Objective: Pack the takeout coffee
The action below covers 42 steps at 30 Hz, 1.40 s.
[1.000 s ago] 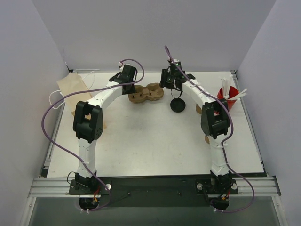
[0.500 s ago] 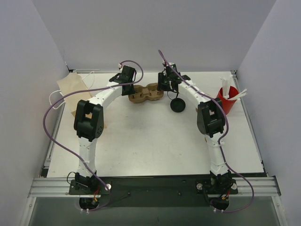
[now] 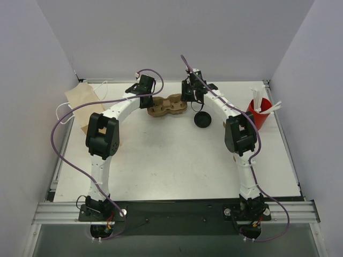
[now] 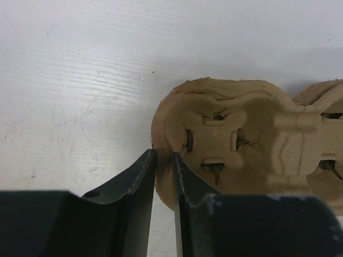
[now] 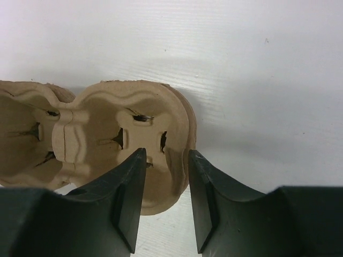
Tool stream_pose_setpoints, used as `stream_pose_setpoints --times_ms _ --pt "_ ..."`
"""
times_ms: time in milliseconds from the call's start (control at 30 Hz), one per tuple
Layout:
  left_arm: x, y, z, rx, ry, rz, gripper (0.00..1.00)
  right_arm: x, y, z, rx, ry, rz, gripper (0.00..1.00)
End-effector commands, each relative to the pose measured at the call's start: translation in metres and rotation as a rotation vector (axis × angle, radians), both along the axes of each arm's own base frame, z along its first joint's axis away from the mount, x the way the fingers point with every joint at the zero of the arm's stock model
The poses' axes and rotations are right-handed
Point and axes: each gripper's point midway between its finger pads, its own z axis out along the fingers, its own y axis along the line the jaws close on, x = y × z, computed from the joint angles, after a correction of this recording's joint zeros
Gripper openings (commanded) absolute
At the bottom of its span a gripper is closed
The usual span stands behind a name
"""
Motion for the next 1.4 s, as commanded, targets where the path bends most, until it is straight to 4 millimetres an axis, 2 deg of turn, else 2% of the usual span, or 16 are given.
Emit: stream_pose_setpoints --times_ms 0,367,433,667,833,1233,1367 --pt "0.017 -0.007 0.022 -0.035 -0.066 -0.012 0.28 0.004 0.006 -0.004 -0.018 -0.005 0.008 0.32" --pt "0.02 -0.007 0.03 -0.035 -0.083 -0.026 0.2 0.001 0.007 -0.007 -0.036 0.007 0.003 0.25" --pt "0.02 -0.007 0.031 -0.036 -0.084 -0.028 0.16 0.0 0.006 -0.007 -0.041 0.007 0.003 0.23" --pt "0.021 -0.01 0.036 -0.045 -0.092 -0.043 0.12 0.0 0.009 0.011 -0.06 -0.032 0.012 0.14" --pt "0.021 -0.011 0.039 -0.046 -0.096 -0.05 0.11 -0.001 0.012 0.019 -0.069 -0.047 0.015 0.11" --pt "0.022 -0.014 0.049 -0.056 -0.118 -0.077 0.0 -0.002 0.011 0.036 -0.077 -0.074 0.006 0.04" --pt "0.023 -0.016 0.054 -0.061 -0.128 -0.084 0.0 -0.002 0.009 0.043 -0.078 -0.086 0.001 0.04"
